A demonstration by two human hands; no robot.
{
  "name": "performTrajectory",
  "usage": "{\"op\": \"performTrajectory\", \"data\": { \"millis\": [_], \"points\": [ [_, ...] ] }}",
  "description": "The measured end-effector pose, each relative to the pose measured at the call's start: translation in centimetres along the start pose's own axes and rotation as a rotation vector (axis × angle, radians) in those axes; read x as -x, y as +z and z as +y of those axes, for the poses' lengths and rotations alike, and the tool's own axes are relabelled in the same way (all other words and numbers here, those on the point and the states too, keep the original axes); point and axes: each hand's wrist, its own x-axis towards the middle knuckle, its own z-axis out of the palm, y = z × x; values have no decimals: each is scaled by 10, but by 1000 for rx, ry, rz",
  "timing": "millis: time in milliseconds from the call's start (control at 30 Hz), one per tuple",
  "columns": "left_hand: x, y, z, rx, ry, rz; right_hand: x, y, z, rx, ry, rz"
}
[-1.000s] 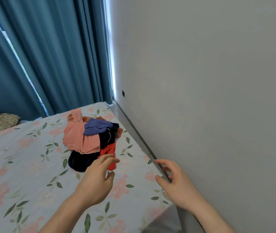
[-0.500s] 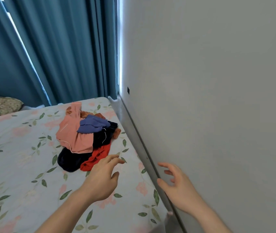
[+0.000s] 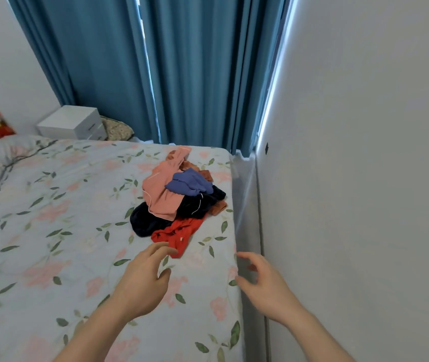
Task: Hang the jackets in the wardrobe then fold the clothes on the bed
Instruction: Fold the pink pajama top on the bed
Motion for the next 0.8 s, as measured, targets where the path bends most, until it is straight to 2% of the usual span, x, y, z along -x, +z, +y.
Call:
{"op": "performTrajectory", "data": {
  "millis": [233,367,600,800],
  "points": [
    [18,-16,-27,17,-167,84,-47,10,-28,28,-94,-145],
    [3,-5,-40,27,-226,40,-67,12,-29,60,-134,-159],
    [-47,11,-32,62,-266,17,-130,-5,-15,136,-114,-240],
    [-109,27,-25,80,-452,62,-234,-3,-2,181,-148,-421]
  ]
}}
